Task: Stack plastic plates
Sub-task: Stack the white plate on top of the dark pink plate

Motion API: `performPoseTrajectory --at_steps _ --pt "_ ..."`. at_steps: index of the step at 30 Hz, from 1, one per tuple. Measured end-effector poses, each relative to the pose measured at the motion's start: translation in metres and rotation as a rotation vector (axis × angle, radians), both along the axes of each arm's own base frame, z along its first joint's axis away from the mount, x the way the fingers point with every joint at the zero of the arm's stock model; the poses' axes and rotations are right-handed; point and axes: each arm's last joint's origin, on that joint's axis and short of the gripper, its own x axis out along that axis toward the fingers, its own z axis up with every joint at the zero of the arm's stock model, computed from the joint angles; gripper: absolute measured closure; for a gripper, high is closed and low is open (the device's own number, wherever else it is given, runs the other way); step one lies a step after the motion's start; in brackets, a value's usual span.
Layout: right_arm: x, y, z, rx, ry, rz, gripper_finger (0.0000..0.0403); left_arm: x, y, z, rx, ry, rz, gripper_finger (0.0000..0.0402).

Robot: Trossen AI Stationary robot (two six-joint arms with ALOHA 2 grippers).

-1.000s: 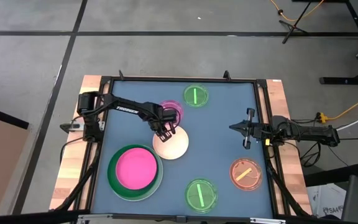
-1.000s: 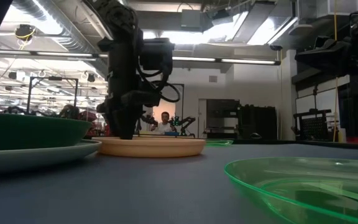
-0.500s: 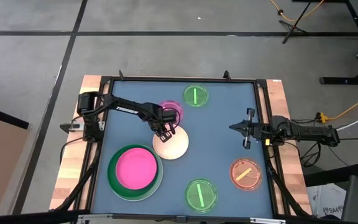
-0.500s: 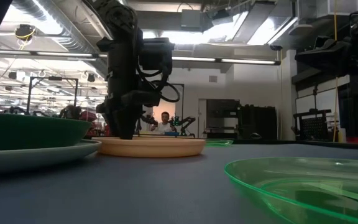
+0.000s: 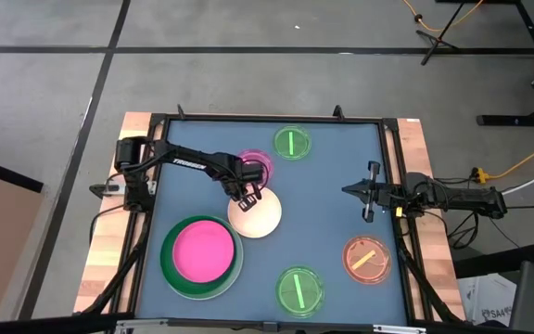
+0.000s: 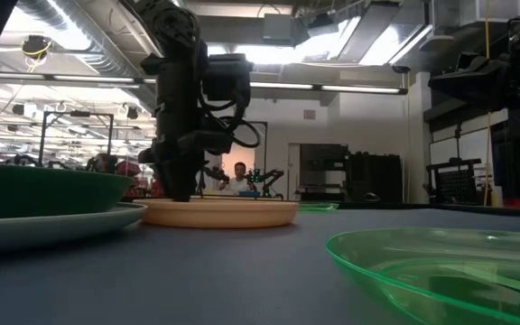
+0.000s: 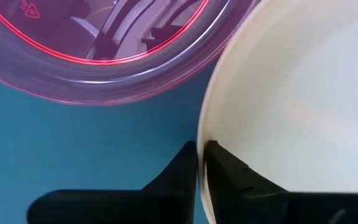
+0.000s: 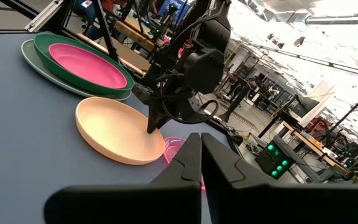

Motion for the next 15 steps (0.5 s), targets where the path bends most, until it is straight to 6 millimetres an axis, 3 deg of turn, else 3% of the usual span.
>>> performPoseTrajectory --at_steps 15 --pt "0.0 0.0 0.0 0.0 0.0 0.0 0.0402 0.017 -0.001 0.009 -0.073 -0.137 -0.024 0.0387"
